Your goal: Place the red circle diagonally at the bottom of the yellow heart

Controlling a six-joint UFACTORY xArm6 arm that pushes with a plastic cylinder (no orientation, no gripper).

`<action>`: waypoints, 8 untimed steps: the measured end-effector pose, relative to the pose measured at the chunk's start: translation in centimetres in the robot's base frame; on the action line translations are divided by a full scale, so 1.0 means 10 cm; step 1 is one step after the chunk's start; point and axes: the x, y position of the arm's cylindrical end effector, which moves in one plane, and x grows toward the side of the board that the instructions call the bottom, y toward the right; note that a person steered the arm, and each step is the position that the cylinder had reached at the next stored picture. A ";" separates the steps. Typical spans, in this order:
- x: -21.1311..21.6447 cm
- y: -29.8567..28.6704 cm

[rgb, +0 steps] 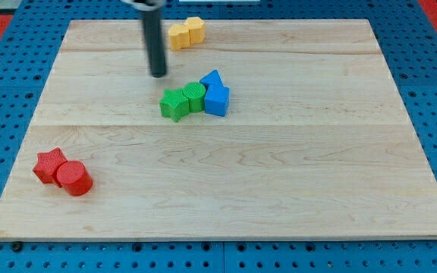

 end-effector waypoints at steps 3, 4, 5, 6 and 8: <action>1.32 -1.31; 2.10 -1.47; 2.41 -0.86; 2.35 -0.63; 2.23 -0.33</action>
